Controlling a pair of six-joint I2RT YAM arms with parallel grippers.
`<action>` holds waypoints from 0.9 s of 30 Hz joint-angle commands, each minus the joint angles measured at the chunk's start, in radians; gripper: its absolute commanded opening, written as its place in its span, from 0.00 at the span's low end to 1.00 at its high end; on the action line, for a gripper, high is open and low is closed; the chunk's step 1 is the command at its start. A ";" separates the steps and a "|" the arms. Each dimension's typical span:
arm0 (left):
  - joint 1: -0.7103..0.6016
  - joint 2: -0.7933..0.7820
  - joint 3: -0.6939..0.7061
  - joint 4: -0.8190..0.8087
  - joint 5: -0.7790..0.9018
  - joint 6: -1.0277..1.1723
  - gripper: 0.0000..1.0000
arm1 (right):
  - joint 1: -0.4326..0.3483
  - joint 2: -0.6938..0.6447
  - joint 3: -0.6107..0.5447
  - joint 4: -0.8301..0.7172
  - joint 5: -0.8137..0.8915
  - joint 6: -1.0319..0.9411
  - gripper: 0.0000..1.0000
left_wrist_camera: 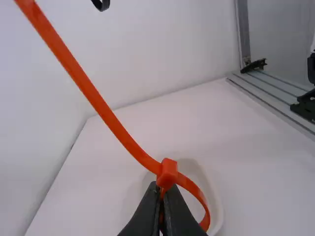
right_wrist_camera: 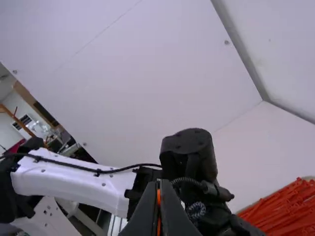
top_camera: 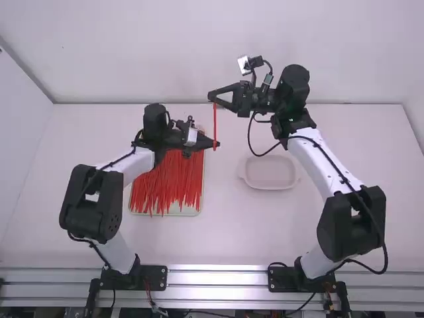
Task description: Fasten the cable tie
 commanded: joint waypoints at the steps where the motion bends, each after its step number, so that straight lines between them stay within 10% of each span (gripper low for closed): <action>1: -0.010 0.007 -0.064 0.000 -0.023 -0.004 0.02 | -0.003 -0.022 0.027 0.035 0.048 0.010 0.00; 14: -0.010 0.007 -0.079 0.031 -0.026 -0.035 0.02 | -0.017 -0.022 0.027 0.032 0.051 -0.030 0.02; 21: -0.010 0.007 -0.079 0.169 -0.045 -0.199 0.02 | -0.147 -0.022 0.027 -0.019 0.080 -0.081 0.47; 27: -0.010 0.007 -0.079 0.297 -0.045 -0.304 0.02 | -0.275 -0.022 0.027 -0.122 0.087 -0.081 0.64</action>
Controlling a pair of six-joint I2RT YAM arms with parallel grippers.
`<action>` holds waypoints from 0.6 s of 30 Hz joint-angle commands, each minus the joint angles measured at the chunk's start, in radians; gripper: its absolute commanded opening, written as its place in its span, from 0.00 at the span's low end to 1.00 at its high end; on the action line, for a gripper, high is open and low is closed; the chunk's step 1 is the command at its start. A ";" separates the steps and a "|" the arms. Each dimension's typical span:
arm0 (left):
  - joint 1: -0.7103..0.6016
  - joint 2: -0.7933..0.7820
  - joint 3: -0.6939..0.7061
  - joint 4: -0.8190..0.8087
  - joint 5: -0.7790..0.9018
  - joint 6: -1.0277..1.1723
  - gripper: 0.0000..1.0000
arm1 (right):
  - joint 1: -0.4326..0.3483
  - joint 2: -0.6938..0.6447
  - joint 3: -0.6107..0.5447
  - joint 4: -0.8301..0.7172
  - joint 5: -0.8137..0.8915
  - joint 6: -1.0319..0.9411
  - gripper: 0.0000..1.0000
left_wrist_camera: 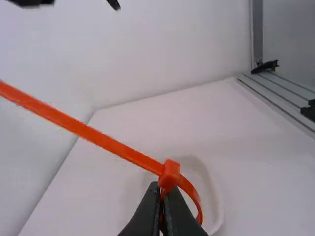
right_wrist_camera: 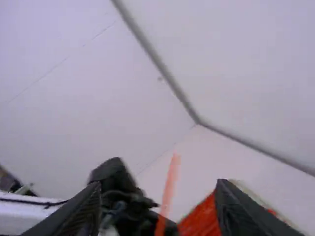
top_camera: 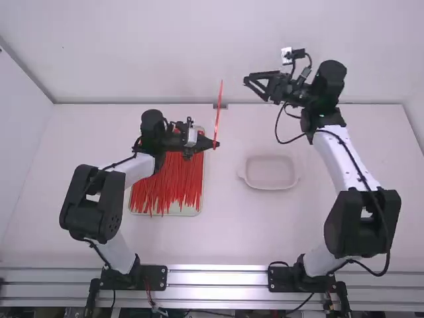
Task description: Fasten the cable tie
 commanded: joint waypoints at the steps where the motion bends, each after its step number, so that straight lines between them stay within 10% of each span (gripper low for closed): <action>1: -0.009 0.009 -0.001 0.049 0.004 -0.104 0.02 | -0.054 -0.020 0.024 -0.032 -0.008 -0.008 0.65; 8: -0.009 0.009 -0.001 0.223 -0.042 -0.259 0.02 | -0.100 -0.020 0.024 -0.219 -0.125 -0.088 0.70; 18: -0.004 0.008 0.060 0.462 -0.055 -0.486 0.02 | 0.041 -0.020 0.024 -0.348 -0.124 -0.208 0.72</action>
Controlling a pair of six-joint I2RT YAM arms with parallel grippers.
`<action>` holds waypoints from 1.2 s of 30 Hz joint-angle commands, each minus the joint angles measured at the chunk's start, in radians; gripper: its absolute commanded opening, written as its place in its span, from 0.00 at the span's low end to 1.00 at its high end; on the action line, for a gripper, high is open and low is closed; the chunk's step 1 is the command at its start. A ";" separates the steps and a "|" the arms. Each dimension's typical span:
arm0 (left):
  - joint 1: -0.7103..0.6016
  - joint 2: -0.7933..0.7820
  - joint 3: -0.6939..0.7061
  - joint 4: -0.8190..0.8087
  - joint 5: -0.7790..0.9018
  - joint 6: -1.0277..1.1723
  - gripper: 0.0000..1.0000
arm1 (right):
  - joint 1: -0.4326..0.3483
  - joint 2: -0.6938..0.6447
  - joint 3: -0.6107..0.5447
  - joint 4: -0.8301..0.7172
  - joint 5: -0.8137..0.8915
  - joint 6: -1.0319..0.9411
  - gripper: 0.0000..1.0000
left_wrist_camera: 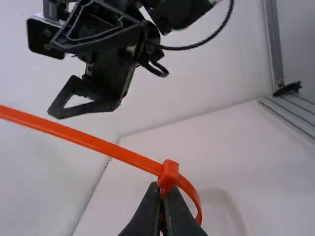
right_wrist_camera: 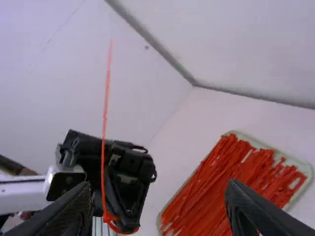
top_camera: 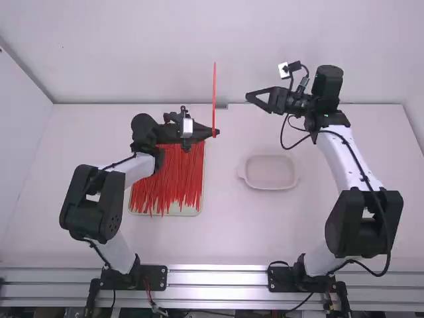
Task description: Fasten the cable tie
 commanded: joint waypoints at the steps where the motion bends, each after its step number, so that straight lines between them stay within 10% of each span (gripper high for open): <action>1: -0.004 0.008 0.056 -0.006 0.006 -0.084 0.02 | 0.049 -0.020 0.023 0.002 -0.020 -0.039 0.72; 22: -0.004 0.008 0.112 -0.005 0.015 -0.130 0.02 | 0.260 -0.020 0.024 0.026 0.039 -0.013 0.64; 28: -0.003 0.009 0.112 -0.005 0.011 -0.136 0.02 | 0.270 -0.020 0.024 0.048 0.035 -0.010 0.00; 34: -0.003 0.009 0.111 -0.003 0.011 -0.137 0.04 | 0.270 -0.020 0.024 0.048 0.035 -0.015 0.00; 35: -0.003 0.009 0.111 -0.004 -0.002 -0.145 0.09 | 0.270 -0.020 0.024 0.050 0.037 -0.015 0.00; 36: -0.003 0.009 0.111 -0.005 -0.021 -0.166 0.54 | 0.268 -0.020 0.024 0.052 0.036 -0.015 0.00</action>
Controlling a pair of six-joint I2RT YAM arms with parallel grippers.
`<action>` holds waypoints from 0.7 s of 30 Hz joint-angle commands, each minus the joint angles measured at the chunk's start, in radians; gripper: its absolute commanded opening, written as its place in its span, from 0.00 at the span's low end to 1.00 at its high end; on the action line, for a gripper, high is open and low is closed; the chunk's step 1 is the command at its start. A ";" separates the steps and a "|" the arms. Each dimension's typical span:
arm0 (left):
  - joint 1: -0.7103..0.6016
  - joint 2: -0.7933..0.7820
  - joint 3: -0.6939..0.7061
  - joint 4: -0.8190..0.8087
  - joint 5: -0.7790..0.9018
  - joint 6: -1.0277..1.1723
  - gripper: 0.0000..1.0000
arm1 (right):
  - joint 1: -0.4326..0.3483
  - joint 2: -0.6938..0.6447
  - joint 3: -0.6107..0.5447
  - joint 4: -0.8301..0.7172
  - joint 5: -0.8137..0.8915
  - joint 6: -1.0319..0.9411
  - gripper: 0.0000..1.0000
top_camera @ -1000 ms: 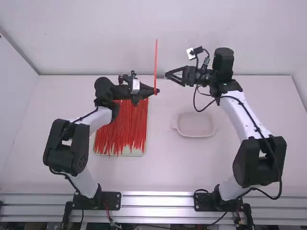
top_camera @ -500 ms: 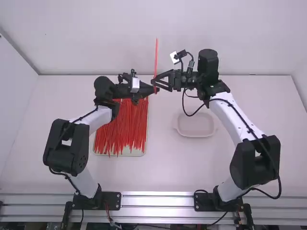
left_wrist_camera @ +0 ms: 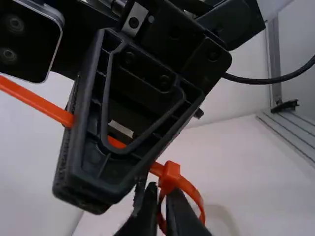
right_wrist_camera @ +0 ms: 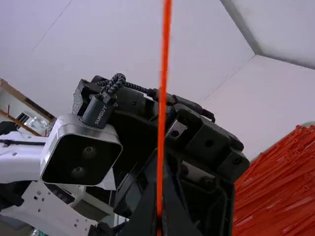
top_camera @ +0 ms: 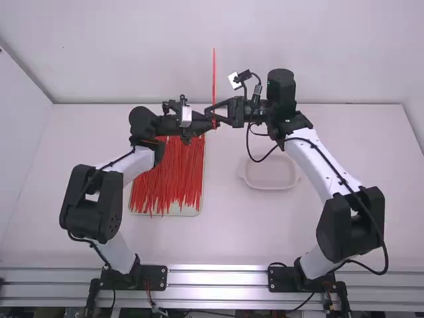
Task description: Fasten the cable tie
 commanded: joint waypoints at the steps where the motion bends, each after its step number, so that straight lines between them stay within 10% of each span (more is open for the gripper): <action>1: -0.003 0.009 0.022 -0.002 -0.037 -0.052 0.99 | -0.013 -0.020 0.024 0.011 0.002 -0.002 0.00; 21: 0.033 0.009 0.022 -0.427 -0.085 0.065 0.99 | -0.268 -0.020 0.024 -0.362 0.112 -0.320 0.00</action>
